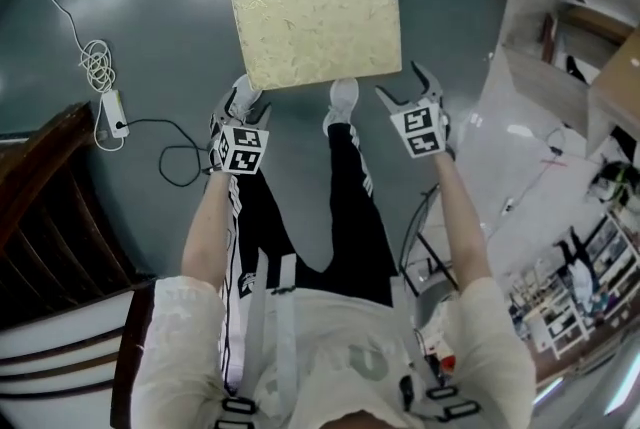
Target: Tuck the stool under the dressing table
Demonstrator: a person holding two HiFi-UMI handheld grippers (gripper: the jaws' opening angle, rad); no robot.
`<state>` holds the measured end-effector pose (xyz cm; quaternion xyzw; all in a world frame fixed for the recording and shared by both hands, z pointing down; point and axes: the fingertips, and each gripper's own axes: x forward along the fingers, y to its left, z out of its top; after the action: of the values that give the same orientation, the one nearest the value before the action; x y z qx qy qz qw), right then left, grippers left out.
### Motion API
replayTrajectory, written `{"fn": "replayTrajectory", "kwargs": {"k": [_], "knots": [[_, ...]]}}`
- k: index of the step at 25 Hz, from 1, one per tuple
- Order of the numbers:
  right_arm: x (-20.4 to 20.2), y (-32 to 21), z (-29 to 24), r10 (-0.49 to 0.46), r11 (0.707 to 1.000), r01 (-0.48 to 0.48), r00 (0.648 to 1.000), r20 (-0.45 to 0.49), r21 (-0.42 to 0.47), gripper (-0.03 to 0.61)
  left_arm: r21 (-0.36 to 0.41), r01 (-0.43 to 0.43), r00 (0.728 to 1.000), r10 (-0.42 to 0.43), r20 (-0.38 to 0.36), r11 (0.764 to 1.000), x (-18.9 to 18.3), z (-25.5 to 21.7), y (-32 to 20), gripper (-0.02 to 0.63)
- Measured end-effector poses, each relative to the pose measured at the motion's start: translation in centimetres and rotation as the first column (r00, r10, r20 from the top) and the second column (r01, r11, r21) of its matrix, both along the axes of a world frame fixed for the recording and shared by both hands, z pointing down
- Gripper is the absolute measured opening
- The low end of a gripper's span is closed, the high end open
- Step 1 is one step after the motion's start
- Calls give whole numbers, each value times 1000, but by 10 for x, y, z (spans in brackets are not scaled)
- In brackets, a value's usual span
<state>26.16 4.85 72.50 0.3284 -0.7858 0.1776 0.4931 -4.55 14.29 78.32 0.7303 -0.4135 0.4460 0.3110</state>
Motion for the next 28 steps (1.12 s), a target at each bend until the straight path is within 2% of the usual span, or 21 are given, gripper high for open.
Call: {"fn": "replayTrajectory", "kwargs": {"k": [2,5,9,12,16,22,28], "knots": [[3,11,23,-18,999,17,1000,-18,-34,390,-18,-36,998,37,40,999,-4,18,3,341],[13,24,51,-7,998,4,999,-45,-68,390,-22,-35,997,36,64,999,-4,36,7,341],[23,20,69,70,993,-76,995,-65,-94,390,18,-58,997,57,45,998,4,48,-3,341],[26,17,80,70,991,-78,995,-78,-106,390,25,-67,997,66,31,997,10,55,-5,341],[39,18,100,67,986,-86,989,-136,-143,390,28,-18,999,17,41,999,5,64,-9,341],[35,22,118,75,977,-93,992,-102,-194,388,50,-3,999,2,32,999,4,72,-16,339],[32,6,125,108,977,-121,991,-81,-174,388,45,-9,1000,9,2,999,11,79,-23,339]]}}
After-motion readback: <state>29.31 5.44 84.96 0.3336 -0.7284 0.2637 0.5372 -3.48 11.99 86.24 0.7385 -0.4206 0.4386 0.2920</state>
